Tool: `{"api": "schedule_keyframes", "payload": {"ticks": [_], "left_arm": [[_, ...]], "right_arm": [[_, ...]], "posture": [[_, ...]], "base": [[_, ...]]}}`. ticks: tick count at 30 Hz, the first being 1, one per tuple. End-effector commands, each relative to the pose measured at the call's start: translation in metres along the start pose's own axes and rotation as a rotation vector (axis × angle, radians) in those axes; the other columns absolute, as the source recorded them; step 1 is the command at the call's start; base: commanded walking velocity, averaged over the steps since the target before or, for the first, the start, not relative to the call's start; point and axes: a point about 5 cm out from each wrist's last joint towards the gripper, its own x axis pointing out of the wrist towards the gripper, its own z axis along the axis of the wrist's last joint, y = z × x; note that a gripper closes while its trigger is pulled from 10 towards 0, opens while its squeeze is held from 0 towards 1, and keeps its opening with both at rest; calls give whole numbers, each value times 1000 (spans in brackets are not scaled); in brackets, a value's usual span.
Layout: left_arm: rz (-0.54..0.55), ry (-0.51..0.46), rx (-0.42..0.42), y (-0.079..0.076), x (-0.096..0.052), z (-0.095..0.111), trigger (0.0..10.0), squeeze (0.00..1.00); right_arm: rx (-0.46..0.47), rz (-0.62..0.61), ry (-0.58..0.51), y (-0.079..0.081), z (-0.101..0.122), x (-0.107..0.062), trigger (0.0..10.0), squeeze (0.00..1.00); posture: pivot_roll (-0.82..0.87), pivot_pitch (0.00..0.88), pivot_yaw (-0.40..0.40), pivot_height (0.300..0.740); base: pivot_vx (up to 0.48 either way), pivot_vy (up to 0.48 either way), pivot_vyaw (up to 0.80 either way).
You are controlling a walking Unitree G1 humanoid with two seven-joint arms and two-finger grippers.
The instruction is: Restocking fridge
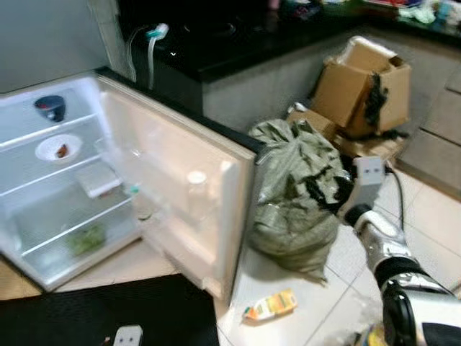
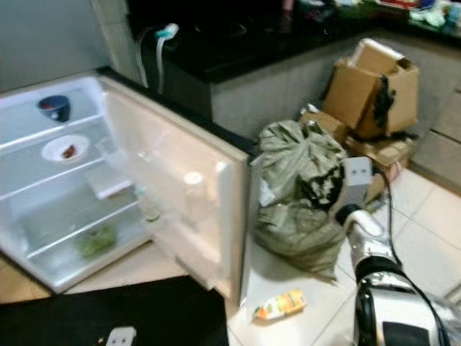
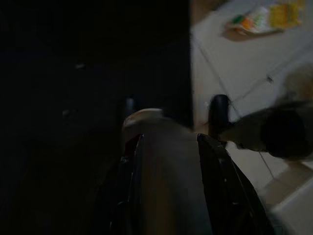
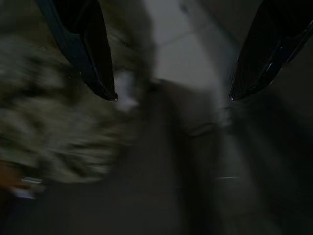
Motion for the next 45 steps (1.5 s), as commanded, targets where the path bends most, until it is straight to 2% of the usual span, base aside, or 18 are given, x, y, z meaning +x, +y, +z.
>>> {"api": "schedule_keyframes", "payload": {"ticks": [1,13,16,18,19,20,23,40,45], "left_arm": [[7,56,-19,0,-4,-17,10000,0],[8,60,-23,1,-5,-20,10000,0],[5,59,-21,1,-4,-18,10000,0],[3,57,-19,0,-4,-17,10000,0],[3,57,-19,0,-4,-17,10000,0],[1,56,-17,-1,-3,-16,10000,0],[-2,55,-13,-1,-3,-15,10000,0],[1,60,-9,-1,-3,-15,10000,0],[-2,59,-9,-1,-2,-14,10000,0]], "right_arm": [[0,-2,19,-2,-2,-1,10000,0],[33,8,-1,-5,-3,-6,10000,0],[46,77,3,0,-5,-6,10000,0],[39,276,20,20,-11,-5,10000,0],[39,276,20,20,-11,-5,10000,0],[35,352,26,29,-15,-5,10000,0],[25,442,46,42,-22,-5,10000,0],[38,549,85,62,-36,-9,10000,0],[36,510,86,61,-37,-8,10000,0]], "posture": [[-51,103,-42,740],[-54,103,-39,740],[-55,102,-38,740],[-57,99,-37,740],[-57,99,-37,740],[-59,99,-37,740],[-57,97,-37,740],[-54,82,-39,740],[-55,82,-38,740]], "base": [[0,0,719],[0,0,719],[0,0,719],[0,0,719],[0,0,719],[0,0,719],[0,0,719],[0,0,719],[0,0,558]]}}
